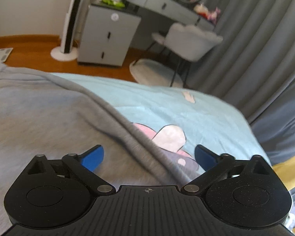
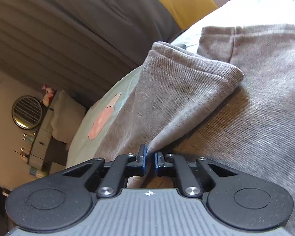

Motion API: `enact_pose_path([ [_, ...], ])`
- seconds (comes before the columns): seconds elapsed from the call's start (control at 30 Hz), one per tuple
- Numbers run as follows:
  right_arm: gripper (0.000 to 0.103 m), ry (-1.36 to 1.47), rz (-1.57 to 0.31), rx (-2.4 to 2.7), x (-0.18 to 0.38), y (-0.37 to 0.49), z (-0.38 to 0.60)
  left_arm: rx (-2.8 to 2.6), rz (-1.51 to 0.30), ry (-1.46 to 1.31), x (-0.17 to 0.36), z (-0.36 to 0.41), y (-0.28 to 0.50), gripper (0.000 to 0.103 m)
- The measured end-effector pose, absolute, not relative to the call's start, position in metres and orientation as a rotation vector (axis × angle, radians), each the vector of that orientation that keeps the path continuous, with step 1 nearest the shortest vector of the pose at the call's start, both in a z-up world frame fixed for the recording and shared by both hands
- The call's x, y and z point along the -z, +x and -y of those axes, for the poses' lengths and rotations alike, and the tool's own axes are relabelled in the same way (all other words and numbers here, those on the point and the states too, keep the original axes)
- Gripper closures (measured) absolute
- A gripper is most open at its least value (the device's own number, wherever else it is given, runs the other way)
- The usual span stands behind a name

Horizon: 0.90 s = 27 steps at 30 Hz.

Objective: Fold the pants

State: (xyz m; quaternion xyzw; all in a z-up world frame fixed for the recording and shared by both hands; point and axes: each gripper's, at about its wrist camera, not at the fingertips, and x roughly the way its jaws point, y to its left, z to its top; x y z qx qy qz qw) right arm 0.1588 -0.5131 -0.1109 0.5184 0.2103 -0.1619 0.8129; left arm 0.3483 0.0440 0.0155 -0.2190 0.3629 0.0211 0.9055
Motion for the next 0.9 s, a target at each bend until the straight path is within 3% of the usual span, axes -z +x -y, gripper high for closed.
enact_pose_path([
  [0.13,0.094,1.149,-0.413,0.343,0.119,0.163,0.521,-0.047,-0.870,-0.478,0.008,-0.038,0.387,0.022],
  [0.2,0.094,1.146,-0.400,0.336,0.121,0.164,0.522,-0.068,-0.917,-0.505,0.020,-0.042,0.394,0.045],
  [0.23,0.094,1.146,-0.397,0.331,0.121,0.164,0.523,-0.084,-0.911,-0.504,0.023,-0.043,0.395,0.051],
  [0.3,0.094,1.157,-0.396,0.322,0.122,0.164,0.526,-0.070,-0.908,-0.516,0.023,-0.047,0.392,0.083],
  [0.4,0.096,1.176,-0.403,0.313,0.118,0.156,0.525,-0.064,-0.914,-0.568,0.020,-0.058,0.375,0.089],
  [0.57,0.098,1.156,-0.343,0.282,0.102,0.138,0.528,-0.009,-0.830,-0.579,-0.011,-0.063,0.316,0.090],
  [0.9,0.098,0.930,-0.259,0.345,0.033,0.065,0.518,0.012,-0.736,-0.498,-0.026,-0.066,0.143,0.090],
])
